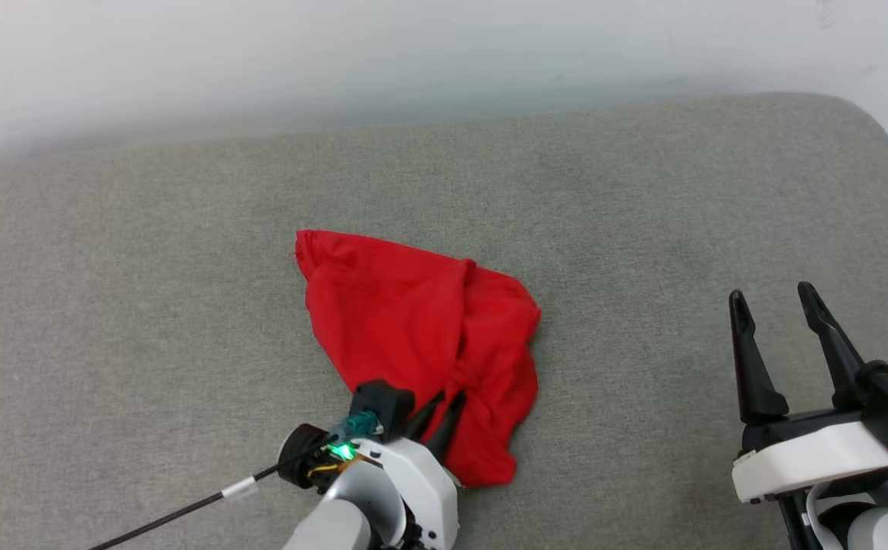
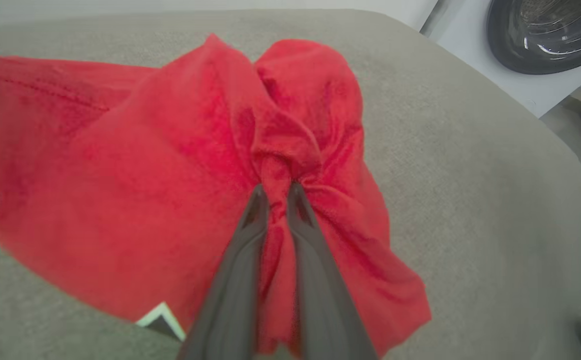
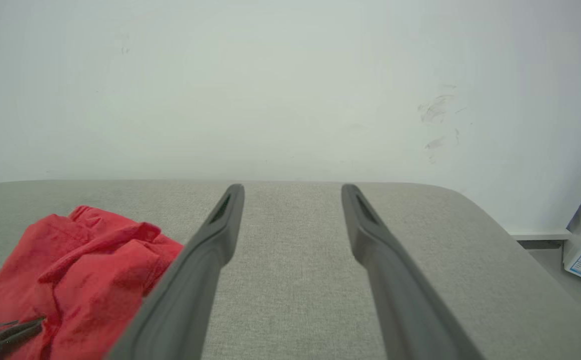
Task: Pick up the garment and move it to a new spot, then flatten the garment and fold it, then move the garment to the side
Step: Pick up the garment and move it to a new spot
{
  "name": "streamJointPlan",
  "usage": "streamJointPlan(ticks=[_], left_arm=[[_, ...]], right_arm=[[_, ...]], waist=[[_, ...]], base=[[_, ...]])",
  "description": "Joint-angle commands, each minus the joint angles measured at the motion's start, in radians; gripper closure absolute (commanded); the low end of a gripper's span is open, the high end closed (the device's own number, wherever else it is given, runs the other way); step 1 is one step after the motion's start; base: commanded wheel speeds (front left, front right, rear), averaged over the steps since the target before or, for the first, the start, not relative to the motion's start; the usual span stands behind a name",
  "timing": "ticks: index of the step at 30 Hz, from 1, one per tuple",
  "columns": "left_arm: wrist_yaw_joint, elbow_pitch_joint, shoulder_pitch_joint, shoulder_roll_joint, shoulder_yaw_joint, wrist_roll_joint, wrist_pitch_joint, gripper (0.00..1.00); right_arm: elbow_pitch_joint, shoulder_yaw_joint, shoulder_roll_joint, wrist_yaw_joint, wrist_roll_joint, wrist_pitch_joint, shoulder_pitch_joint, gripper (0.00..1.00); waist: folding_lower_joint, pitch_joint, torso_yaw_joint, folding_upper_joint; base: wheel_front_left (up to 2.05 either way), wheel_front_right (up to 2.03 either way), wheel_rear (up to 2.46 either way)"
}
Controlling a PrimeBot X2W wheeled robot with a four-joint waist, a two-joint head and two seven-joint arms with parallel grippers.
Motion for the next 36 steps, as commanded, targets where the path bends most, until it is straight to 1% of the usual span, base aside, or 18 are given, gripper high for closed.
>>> streamJointPlan(ticks=[1,2,3,6,10,14,16,22,26,30,36], left_arm=[[-0.001,0.001,0.004,-0.001,-0.009,-0.001,-0.006,0.6],[0.001,0.002,0.005,-0.001,-0.022,0.002,-0.012,0.16],[0.007,-0.001,0.003,-0.002,-0.032,0.006,-0.024,0.0],[0.026,-0.029,-0.009,-0.003,-0.04,-0.001,-0.082,0.0],[0.069,-0.081,-0.019,-0.003,-0.037,-0.005,-0.166,0.0],[0.119,-0.139,-0.018,-0.004,-0.007,-0.016,-0.212,0.0],[0.146,-0.162,-0.007,0.0,0.024,-0.025,-0.226,0.0],[0.209,-0.203,0.052,0.063,0.126,-0.039,-0.243,0.0],[0.248,-0.231,0.112,0.122,0.187,-0.046,-0.246,0.0],[0.27,-0.267,0.167,0.171,0.225,-0.052,-0.227,0.0],[0.285,-0.336,0.226,0.203,0.226,-0.051,-0.189,0.0]], right_arm=[[0.002,0.0,0.003,0.0,0.005,-0.007,-0.01,0.0],[0.005,0.0,0.003,0.0,0.004,-0.007,-0.012,0.0],[0.011,-0.002,0.003,0.0,0.005,-0.01,-0.013,0.0],[0.023,-0.007,0.003,0.0,-0.001,-0.012,-0.01,0.0],[0.03,-0.01,0.003,0.0,-0.005,-0.003,0.005,0.0],[0.034,-0.012,0.003,0.0,-0.01,0.006,0.021,0.0],[0.033,-0.014,0.003,0.0,-0.013,0.01,0.029,0.0],[0.032,-0.013,0.003,0.0,-0.016,0.023,0.058,0.0],[0.029,-0.011,0.003,0.0,-0.013,0.032,0.08,0.0],[0.025,-0.011,0.003,0.0,-0.006,0.037,0.094,0.0],[0.024,-0.008,0.003,0.0,0.006,0.041,0.108,0.0]], waist=[[0.0,0.006,0.004,0.0],[0.0,0.008,0.007,0.0],[0.0,0.006,0.011,0.0],[0.0,-0.006,0.022,0.0],[0.0,-0.034,0.038,0.0],[0.0,-0.065,0.053,0.0],[0.0,-0.079,0.06,0.0],[0.0,-0.112,0.069,0.0],[0.0,-0.131,0.071,0.0],[0.0,-0.141,0.072,0.0],[0.0,-0.151,0.071,0.0]], base=[[0.0,0.0,0.0],[0.0,0.0,0.0],[0.0,0.0,0.0],[0.0,0.0,0.0],[0.0,0.0,0.0],[0.0,0.0,0.0],[0.0,0.0,0.0],[0.0,0.0,0.0],[0.0,0.0,0.0],[0.0,0.0,0.0],[0.0,0.0,0.0]])
